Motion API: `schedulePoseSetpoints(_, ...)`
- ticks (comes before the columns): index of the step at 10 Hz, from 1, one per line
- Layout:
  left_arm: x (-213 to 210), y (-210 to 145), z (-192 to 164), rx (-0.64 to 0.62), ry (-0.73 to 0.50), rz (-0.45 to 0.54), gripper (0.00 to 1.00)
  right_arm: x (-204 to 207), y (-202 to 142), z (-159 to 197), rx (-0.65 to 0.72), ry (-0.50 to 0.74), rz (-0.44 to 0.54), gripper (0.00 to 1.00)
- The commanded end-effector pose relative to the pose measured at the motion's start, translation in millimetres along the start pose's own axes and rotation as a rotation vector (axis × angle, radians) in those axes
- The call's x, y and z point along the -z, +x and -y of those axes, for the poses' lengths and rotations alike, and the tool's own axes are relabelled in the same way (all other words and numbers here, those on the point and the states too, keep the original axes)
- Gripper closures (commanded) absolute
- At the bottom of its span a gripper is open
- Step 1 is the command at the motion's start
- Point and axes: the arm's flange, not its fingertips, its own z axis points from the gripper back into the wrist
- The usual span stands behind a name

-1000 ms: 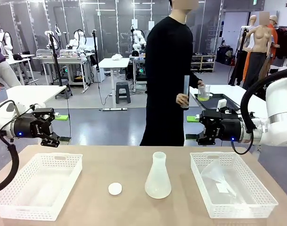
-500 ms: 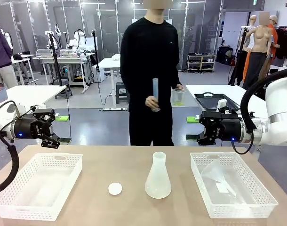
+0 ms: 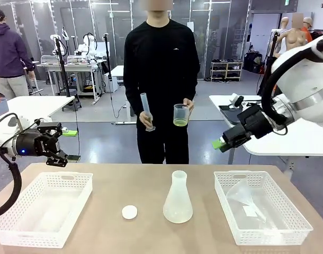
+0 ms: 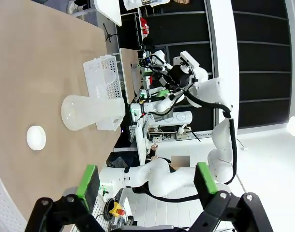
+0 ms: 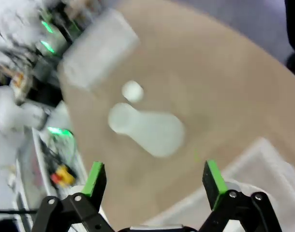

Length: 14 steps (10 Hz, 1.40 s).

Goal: Prepare the solutions needed for the experiment.
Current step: Pick up the Plastic Funnel and insert it into the Big flask.

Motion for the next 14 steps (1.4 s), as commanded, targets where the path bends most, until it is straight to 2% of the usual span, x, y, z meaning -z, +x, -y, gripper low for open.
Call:
schedulePoseSetpoints(1, 1, 0, 2, -0.01, 0.005, 0.001, 0.0, 17, -10, -3, -0.079, -0.204, -0.102, 0.0)
schedulePoseSetpoints(2, 1, 0, 2, -0.01, 0.005, 0.001, 0.0, 0, 0, 0, 0.0, 0.0, 0.0, 0.0)
schedulePoseSetpoints(5, 1, 0, 2, -0.01, 0.005, 0.001, 0.0, 0, 0, 0, 0.0, 0.0, 0.0, 0.0)
schedulePoseSetpoints(6, 1, 0, 2, -0.01, 0.005, 0.001, 0.0, 2, -2, 0, -0.024, -0.041, -0.036, 0.0)
schedulePoseSetpoints(8, 1, 0, 2, -0.01, 0.005, 0.001, 0.0, 2, 17, -2, -0.404, -0.332, -0.492, 0.0)
schedulePoseSetpoints(9, 1, 0, 2, -0.01, 0.005, 0.001, 0.0, 4, 22, -10, -0.536, -0.423, -0.601, 0.0)
schedulePoseSetpoints(10, 1, 0, 2, -0.01, 0.005, 0.001, 0.0, 8, 25, -18, -0.628, -0.534, -0.665, 0.0)
schedulePoseSetpoints(11, 1, 0, 2, -0.01, 0.005, 0.001, 0.0, 14, 28, -27, -0.818, -0.565, -0.678, 0.0)
schedulePoseSetpoints(12, 1, 0, 2, -0.01, 0.005, 0.001, 0.0, 20, 29, -27, -0.854, -0.533, -0.774, 0.0)
schedulePoseSetpoints(13, 1, 0, 2, -0.01, 0.005, 0.001, 0.0, 26, 29, -26, -0.879, -0.477, -0.83, 0.0)
schedulePoseSetpoints(14, 1, 0, 2, -0.01, 0.005, 0.001, 0.0, 28, 29, -25, -0.879, -0.455, -0.827, 0.0)
